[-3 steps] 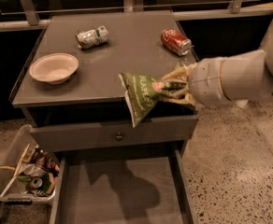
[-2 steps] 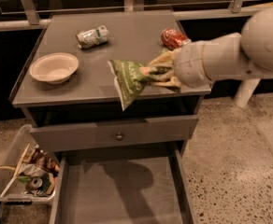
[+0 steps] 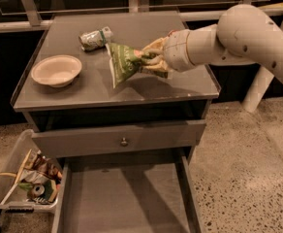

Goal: Pick green jalapeno chip bag from middle drawer and place on counter

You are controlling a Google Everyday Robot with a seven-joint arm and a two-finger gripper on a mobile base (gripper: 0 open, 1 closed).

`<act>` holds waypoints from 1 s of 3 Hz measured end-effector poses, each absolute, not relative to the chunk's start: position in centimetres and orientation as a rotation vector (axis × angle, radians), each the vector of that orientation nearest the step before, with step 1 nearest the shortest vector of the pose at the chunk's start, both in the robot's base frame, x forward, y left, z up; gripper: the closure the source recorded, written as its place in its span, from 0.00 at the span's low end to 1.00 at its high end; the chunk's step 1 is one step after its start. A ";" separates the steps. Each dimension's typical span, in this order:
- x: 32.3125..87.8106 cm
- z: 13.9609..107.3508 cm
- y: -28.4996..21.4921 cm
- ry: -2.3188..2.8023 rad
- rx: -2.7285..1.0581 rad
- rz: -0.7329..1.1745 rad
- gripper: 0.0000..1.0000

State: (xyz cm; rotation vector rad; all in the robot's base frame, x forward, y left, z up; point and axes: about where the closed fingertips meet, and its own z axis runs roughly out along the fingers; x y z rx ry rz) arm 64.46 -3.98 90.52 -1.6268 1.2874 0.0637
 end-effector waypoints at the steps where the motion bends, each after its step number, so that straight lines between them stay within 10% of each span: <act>1: 67.9 89.6 -4.2 1.365 -1.539 0.088 1.00; 3: 72.1 88.2 -6.6 1.508 -1.392 0.094 1.00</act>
Offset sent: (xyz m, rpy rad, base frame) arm 0.0891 -0.0446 -0.0269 0.1407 0.1332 -0.2746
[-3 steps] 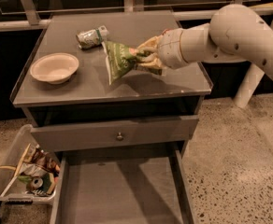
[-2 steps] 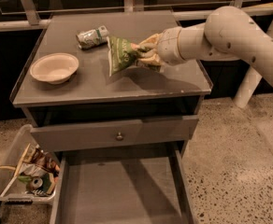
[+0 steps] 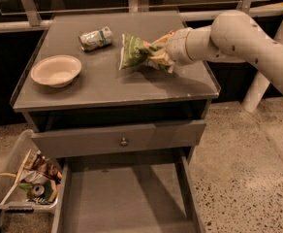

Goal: Pick green jalapeno chip bag from middle drawer and place on counter

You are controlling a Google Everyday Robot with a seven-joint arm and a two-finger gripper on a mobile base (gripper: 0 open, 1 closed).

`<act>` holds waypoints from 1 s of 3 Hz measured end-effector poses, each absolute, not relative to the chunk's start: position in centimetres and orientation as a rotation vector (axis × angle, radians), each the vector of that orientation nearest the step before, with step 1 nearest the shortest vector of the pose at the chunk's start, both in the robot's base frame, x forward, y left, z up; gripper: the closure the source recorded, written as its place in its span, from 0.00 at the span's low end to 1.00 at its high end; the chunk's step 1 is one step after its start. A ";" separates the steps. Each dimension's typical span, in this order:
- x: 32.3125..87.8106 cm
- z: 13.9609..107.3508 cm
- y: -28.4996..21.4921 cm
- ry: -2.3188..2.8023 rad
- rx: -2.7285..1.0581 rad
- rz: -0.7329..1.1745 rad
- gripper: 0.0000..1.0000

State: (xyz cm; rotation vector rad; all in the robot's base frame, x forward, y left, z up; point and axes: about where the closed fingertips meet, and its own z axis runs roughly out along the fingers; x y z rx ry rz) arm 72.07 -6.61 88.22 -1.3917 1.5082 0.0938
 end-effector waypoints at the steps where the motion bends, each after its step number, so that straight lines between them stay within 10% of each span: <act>1: 72.1 88.2 -6.7 1.513 -1.388 0.096 0.82; 3: 72.1 88.2 -6.6 1.513 -1.388 0.096 0.36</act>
Offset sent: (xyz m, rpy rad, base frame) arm 0.0003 -0.0005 -0.0004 0.0022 0.0033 -0.0033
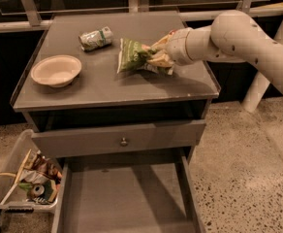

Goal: Pick green jalapeno chip bag from middle drawer and place on counter

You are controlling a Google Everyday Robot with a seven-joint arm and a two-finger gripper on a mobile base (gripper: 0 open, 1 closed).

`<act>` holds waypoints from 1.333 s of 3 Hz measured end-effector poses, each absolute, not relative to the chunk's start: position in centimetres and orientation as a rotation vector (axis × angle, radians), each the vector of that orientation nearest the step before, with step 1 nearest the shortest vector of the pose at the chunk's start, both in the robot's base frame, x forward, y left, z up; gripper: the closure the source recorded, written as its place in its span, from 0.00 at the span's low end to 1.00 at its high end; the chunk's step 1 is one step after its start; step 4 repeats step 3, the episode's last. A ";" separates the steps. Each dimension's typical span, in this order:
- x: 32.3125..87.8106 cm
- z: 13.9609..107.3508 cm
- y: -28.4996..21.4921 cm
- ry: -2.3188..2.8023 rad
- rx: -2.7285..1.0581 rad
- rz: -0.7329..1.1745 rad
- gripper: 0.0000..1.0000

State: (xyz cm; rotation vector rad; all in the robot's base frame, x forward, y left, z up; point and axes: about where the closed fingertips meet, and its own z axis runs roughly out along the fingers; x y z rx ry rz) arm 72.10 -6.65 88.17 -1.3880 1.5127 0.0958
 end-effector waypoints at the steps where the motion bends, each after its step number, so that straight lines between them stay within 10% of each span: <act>1: 72.1 88.2 -6.6 1.513 -1.388 0.096 0.12; 4: 72.1 88.2 -6.6 1.513 -1.388 0.096 0.00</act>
Offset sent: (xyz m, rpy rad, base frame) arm 0.0000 0.0000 0.0000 0.0000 0.0000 0.0000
